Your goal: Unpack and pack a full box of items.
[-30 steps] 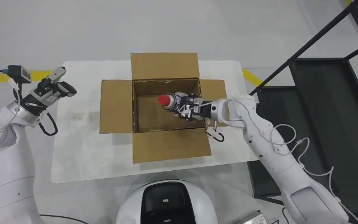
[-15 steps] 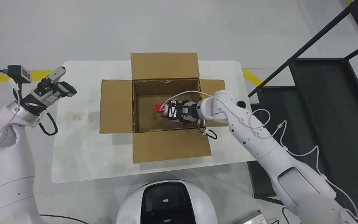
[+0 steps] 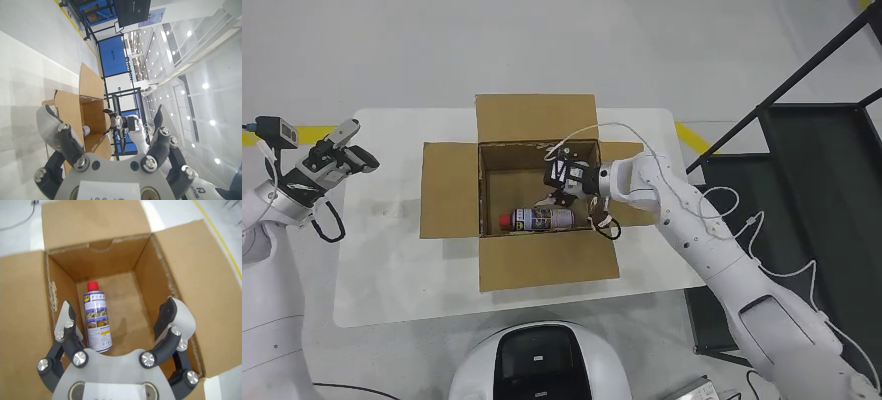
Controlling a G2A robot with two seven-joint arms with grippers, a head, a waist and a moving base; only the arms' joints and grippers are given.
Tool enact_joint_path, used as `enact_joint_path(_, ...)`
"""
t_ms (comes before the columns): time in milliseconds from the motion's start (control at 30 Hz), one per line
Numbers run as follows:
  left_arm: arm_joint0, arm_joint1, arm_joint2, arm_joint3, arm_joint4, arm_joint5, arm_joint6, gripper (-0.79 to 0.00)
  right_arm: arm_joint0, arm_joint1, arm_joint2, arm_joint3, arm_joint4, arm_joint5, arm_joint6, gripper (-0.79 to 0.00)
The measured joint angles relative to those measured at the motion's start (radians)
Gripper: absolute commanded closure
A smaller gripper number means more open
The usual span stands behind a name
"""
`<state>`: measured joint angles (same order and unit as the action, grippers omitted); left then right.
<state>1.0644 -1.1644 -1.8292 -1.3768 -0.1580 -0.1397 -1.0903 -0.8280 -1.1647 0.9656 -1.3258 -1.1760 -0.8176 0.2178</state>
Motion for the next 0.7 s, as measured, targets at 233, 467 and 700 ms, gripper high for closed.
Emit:
enact_joint_path(233, 0.000, 0.000, 0.000, 0.000, 0.000, 0.000, 0.000, -0.785, -0.353, 0.094, 0.344, -0.287, -0.028, -0.020, -0.066, -0.785)
enact_joint_path(467, 0.000, 0.000, 0.000, 0.000, 0.000, 0.000, 0.000, -0.785, -0.678, 0.134, 0.620, -0.486, -0.033, 0.052, -0.021, -0.785)
enact_joint_path(700, 0.000, 0.000, 0.000, 0.000, 0.000, 0.000, 0.000, -0.785, -0.755, 0.139, 0.678, -0.500, -0.028, 0.066, 0.001, -0.785)
